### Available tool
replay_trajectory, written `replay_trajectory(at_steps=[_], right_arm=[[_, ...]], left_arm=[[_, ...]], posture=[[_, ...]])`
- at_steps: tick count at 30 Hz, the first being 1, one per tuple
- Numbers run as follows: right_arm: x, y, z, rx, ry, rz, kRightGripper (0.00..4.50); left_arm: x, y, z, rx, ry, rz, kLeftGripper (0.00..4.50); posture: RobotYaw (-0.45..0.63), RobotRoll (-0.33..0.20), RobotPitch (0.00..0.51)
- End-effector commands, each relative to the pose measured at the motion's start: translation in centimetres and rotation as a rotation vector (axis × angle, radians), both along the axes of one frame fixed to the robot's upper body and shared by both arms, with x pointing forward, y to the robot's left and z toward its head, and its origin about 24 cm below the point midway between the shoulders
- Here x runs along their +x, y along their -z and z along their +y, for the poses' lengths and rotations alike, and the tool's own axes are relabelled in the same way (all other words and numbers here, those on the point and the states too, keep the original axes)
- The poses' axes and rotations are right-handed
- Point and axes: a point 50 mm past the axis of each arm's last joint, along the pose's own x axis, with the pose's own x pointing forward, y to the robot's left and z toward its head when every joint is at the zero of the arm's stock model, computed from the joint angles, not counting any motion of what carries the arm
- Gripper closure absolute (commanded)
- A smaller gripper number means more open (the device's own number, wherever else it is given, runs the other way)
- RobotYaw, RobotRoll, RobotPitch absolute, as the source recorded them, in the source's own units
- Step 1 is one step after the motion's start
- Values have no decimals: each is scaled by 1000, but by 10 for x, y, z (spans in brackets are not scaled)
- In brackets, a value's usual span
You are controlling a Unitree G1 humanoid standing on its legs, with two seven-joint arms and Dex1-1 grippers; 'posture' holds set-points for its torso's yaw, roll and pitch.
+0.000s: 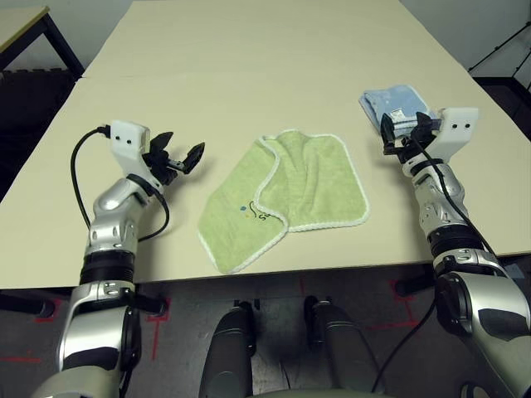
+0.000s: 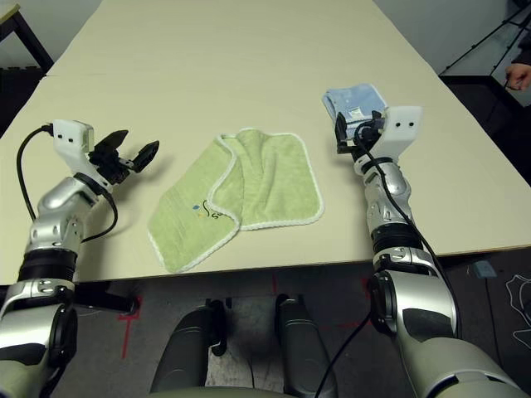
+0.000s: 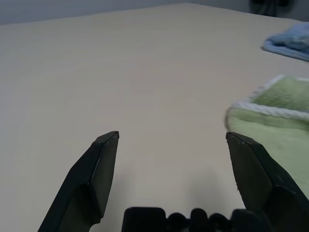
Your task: Fold the towel and set it aside.
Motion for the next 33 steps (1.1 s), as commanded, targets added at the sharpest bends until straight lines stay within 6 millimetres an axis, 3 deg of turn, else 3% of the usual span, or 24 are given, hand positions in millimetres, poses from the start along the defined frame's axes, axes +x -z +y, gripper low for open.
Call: replay_trajectory(at_steps=[1, 8, 17, 26, 33], right_arm=[[7, -2, 5, -51, -110, 78, 36], [18, -7, 10, -222, -221, 257, 36], [28, -25, 24, -359, -328, 385, 36], [30, -28, 26, -401, -339, 489, 36], [29, -20, 26, -414, -337, 528, 36]], left_arm=[[-5, 5, -12, 46, 145, 58, 0], [-14, 9, -28, 103, 285, 97, 0], [-18, -1, -42, 152, 396, 118, 0], [-18, -3, -48, 186, 432, 80, 0], [-21, 0, -51, 180, 437, 74, 0]], posture=[[36, 0, 167], [41, 0, 164], [55, 0, 163], [68, 0, 163], [76, 0, 166]])
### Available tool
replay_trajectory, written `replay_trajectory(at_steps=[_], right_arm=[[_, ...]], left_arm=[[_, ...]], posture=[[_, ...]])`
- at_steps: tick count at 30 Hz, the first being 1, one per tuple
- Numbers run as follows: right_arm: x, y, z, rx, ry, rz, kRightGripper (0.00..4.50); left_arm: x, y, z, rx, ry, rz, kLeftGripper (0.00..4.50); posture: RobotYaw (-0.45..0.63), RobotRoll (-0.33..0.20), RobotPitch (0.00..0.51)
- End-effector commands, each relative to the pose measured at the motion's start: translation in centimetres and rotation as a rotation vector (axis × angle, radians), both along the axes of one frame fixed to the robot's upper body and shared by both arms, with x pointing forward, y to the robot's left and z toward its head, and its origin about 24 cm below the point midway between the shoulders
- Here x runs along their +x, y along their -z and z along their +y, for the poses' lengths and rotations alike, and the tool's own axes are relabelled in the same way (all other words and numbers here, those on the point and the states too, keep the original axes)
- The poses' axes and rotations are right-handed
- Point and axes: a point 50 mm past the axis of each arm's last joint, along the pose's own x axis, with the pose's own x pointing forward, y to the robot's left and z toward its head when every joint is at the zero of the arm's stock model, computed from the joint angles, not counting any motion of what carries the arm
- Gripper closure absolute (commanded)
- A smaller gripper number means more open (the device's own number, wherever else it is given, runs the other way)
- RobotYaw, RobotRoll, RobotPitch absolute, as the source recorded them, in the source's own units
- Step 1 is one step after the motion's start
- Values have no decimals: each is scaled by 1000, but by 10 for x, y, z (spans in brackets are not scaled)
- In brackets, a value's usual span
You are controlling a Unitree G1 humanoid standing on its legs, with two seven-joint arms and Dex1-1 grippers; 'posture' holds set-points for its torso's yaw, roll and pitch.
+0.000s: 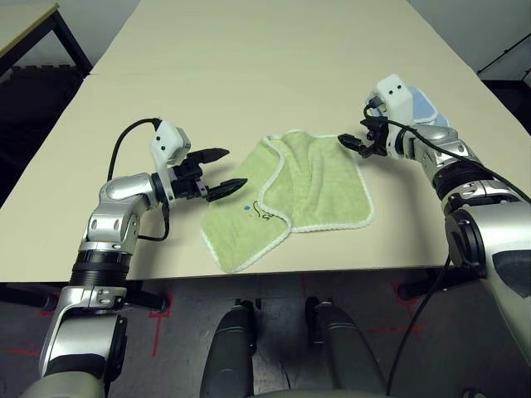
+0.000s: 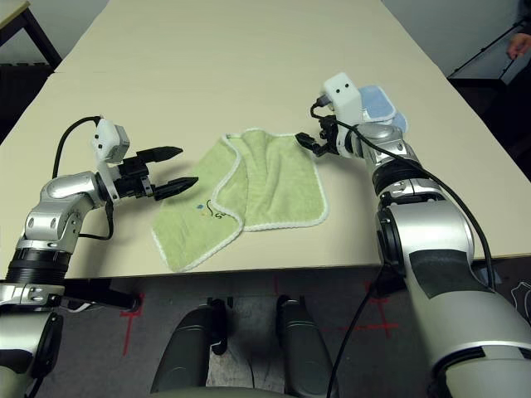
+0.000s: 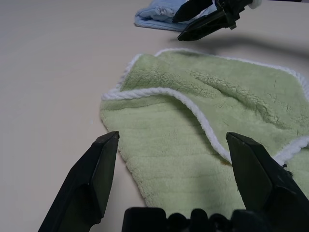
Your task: Fold the towel and set it aside.
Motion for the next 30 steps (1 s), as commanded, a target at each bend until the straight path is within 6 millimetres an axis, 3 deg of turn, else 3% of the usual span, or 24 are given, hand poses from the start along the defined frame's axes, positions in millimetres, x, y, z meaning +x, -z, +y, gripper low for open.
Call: replay_trajectory(at_steps=[1, 14, 30], right_arm=[[-2, 10, -3, -30, 9, 42, 36], [-3, 18, 2, -62, 4, 69, 36], [-3, 5, -3, 15, -32, 11, 36]], left_arm=[[-4, 3, -4, 8, 18, -4, 0], [-9, 4, -8, 3, 24, 5, 0], [-22, -3, -9, -9, 11, -20, 0]], posture=[[76, 0, 166], [82, 0, 181], [69, 0, 247]])
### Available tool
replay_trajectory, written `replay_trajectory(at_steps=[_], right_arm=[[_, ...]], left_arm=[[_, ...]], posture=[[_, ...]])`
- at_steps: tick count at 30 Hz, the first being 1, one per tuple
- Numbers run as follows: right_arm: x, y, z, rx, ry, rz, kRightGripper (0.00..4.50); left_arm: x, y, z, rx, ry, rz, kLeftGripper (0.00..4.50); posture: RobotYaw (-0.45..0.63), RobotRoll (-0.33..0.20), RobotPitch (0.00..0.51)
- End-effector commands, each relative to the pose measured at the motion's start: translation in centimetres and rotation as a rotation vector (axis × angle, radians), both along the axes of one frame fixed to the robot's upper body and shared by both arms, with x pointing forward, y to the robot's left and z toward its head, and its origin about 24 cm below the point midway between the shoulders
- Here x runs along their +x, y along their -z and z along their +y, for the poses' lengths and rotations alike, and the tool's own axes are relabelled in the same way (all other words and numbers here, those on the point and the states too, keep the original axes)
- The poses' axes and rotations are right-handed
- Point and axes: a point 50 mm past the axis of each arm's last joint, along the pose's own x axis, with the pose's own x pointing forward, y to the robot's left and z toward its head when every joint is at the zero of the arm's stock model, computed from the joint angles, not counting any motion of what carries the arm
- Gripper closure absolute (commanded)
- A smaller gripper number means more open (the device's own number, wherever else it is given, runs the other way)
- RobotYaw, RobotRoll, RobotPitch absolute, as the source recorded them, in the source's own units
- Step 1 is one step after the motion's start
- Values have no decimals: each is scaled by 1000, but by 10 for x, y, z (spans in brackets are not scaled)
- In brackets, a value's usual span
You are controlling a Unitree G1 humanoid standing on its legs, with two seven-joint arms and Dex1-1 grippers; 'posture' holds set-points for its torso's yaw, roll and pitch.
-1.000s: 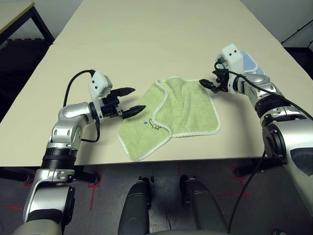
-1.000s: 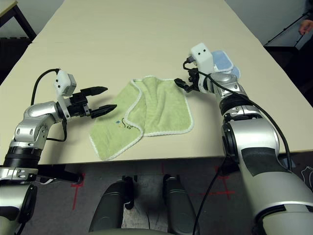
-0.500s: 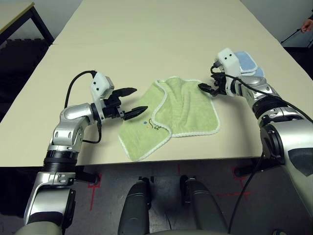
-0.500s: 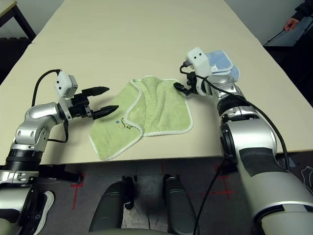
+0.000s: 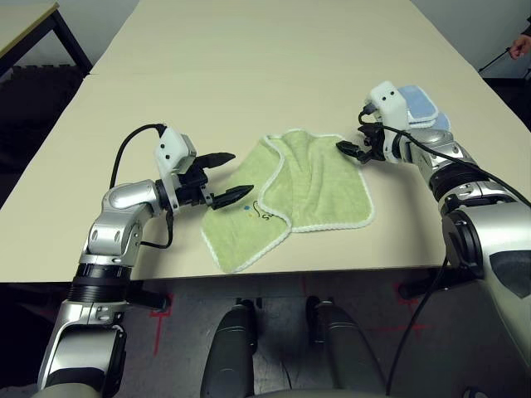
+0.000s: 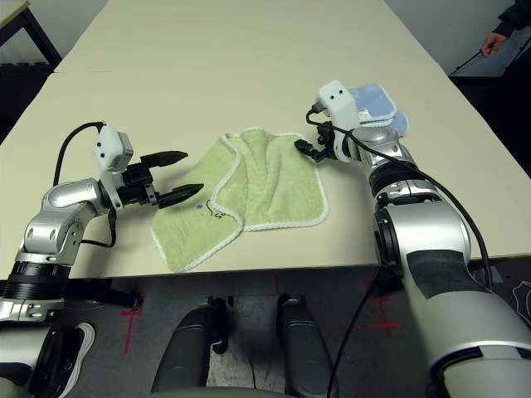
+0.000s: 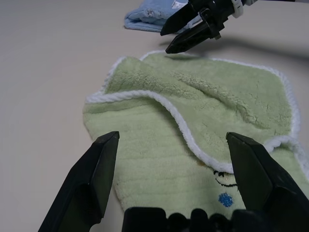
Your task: Fold the towel and set it aside.
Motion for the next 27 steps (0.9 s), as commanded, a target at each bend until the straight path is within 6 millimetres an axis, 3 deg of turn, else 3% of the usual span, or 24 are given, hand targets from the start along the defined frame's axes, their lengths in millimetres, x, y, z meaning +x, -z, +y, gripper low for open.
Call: replay_trajectory(at_steps=[1, 15, 27], right_arm=[[-1, -1, -4, 26, -9, -23, 36], [1, -22, 6, 64, -99, -89, 36], [-1, -4, 7, 34, -71, 2, 36]], left_arm=[[-6, -2, 1, -11, -6, -4, 0], [-12, -15, -2, -46, -22, -16, 0], [-15, -19, -2, -44, -32, -17, 0]], posture=[[69, 0, 253], [78, 0, 345], [100, 0, 350]])
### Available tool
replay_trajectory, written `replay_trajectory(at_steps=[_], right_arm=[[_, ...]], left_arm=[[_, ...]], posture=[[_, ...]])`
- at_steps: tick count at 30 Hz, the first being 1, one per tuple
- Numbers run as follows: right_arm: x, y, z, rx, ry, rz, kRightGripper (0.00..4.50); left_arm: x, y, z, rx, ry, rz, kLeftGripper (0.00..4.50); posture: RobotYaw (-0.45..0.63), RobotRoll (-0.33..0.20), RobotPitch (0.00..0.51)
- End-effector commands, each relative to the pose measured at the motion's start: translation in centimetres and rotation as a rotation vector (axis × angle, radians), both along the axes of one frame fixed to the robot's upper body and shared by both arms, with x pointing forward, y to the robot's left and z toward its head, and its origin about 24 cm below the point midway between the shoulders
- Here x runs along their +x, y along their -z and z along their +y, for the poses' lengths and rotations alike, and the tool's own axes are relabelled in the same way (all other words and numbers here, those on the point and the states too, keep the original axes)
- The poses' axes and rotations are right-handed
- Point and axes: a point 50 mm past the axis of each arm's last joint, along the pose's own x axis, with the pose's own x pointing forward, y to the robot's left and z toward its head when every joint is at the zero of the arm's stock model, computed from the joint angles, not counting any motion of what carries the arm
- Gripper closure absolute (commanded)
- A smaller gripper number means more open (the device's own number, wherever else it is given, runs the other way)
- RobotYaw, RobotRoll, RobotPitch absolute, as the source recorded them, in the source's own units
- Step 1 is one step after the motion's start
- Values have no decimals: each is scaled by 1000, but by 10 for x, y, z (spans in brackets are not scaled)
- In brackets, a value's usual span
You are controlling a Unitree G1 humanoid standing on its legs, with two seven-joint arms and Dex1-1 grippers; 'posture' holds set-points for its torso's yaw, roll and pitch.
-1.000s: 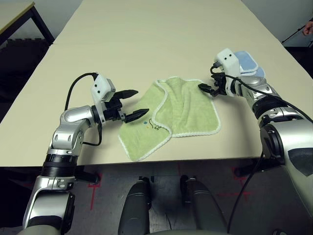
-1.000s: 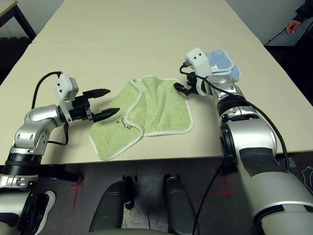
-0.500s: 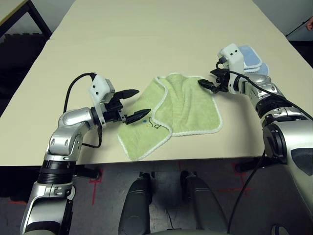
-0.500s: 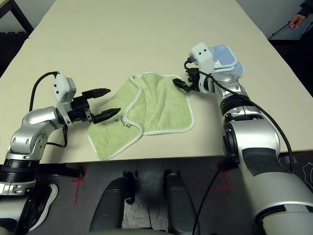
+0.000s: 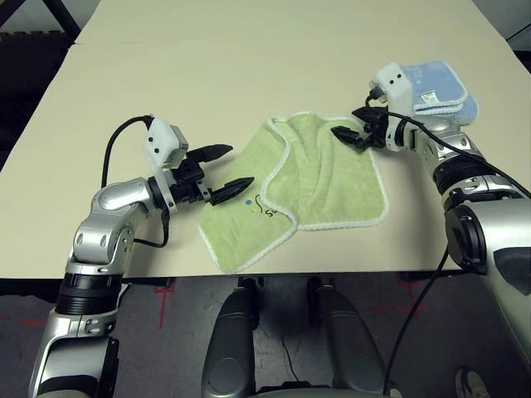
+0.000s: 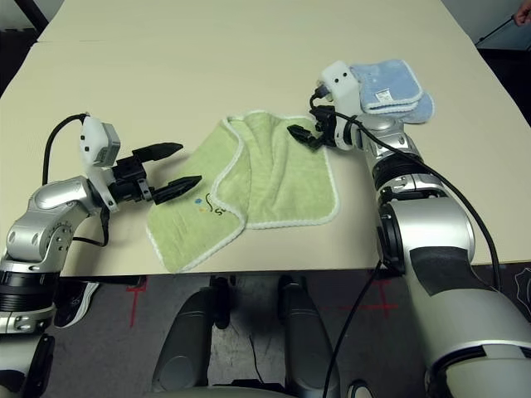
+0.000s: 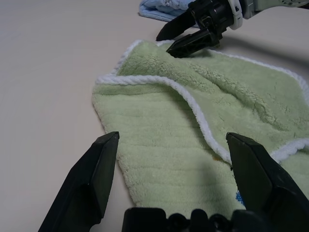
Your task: Fold the towel and set it aside.
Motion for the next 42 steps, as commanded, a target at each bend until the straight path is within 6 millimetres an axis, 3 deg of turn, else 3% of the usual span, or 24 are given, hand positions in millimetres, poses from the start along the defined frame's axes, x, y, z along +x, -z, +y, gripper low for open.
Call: replay_trajectory(at_steps=[1, 9, 10, 13, 23, 27, 34, 42], right_arm=[[-3, 18, -5, -12, 26, 81, 36], [-4, 9, -19, -61, 42, 63, 36], [-4, 9, -19, -89, 36, 59, 205], [-4, 10, -18, -124, 19, 61, 979], [-9, 8, -28, -121, -24, 91, 4469], [-9, -2, -32, -36, -31, 36, 4469], [-13, -35, -28, 233, -117, -218, 4469], [-28, -55, -10, 286, -269, -490, 4469]], left_arm=[[-5, 0, 1, 4, 3, 4, 0], [-4, -3, 0, 6, 3, -3, 0], [-4, -3, 0, 6, 4, -4, 0], [-3, -4, -1, 6, 6, -7, 0], [-1, -6, 0, 14, 6, -17, 0], [1, -6, -1, 12, 8, -21, 0], [6, -8, -5, 3, 21, -30, 0], [9, -9, -10, -3, 43, -30, 0]], posture=[[100, 0, 349], [96, 0, 340], [95, 0, 339], [98, 0, 335], [87, 0, 312], [76, 0, 303], [49, 0, 291], [30, 0, 282]])
